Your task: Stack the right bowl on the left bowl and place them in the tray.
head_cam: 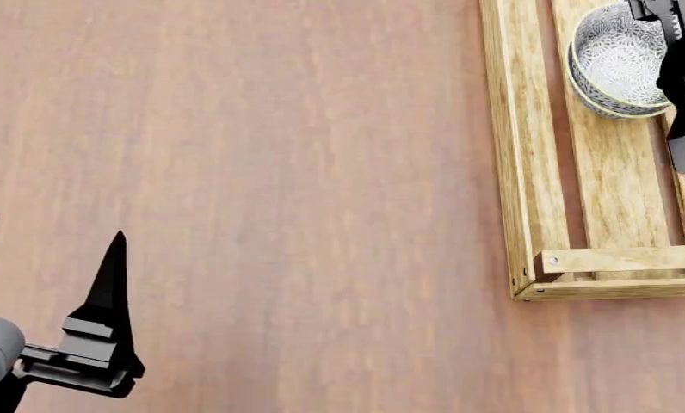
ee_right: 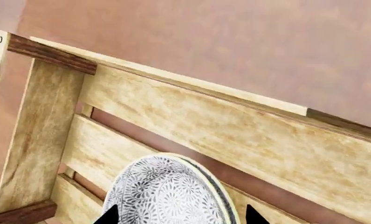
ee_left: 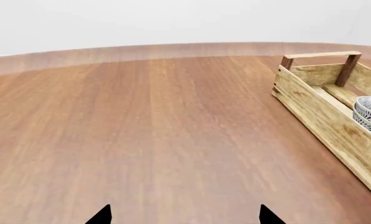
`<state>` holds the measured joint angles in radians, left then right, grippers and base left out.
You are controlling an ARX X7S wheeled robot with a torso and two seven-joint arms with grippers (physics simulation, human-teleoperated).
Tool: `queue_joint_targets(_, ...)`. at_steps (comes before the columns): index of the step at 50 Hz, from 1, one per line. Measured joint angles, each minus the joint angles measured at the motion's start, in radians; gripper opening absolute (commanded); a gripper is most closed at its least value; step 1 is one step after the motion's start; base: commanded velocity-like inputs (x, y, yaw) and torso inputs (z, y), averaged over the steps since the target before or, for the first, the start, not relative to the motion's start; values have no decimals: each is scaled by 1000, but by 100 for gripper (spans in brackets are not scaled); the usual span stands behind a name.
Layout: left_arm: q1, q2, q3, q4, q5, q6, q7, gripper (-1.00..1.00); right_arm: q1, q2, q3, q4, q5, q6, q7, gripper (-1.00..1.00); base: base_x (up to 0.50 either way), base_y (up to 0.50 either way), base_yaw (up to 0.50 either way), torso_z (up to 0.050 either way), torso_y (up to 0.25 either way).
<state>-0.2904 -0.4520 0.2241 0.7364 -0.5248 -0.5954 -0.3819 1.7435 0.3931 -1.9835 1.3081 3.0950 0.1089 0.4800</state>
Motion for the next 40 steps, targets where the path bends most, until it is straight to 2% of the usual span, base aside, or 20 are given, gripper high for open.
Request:
queue_joint_targets(14,-7,-2,-3,3,-8,-4,-8,100,88,-57,-244,1,-26,-184,26,100,0,0,0,0,0)
queue_joint_targets(31,-21,5,-9,-7,-1,0,-29,100,156,-176,-437,-4,-43,-165,-210,100,0,0,0,0,0)
queue_joint_targets(36,-24,7,-10,-11,4,-1,-38,100,204,-172,-469,-200,-86,-301,-271,100,0,0,0,0,0)
queue_joint_targets(40,-28,8,-8,-13,8,-3,-45,100,259,-143,-496,-475,-153,-507,-290,100,0,0,0,0,0)
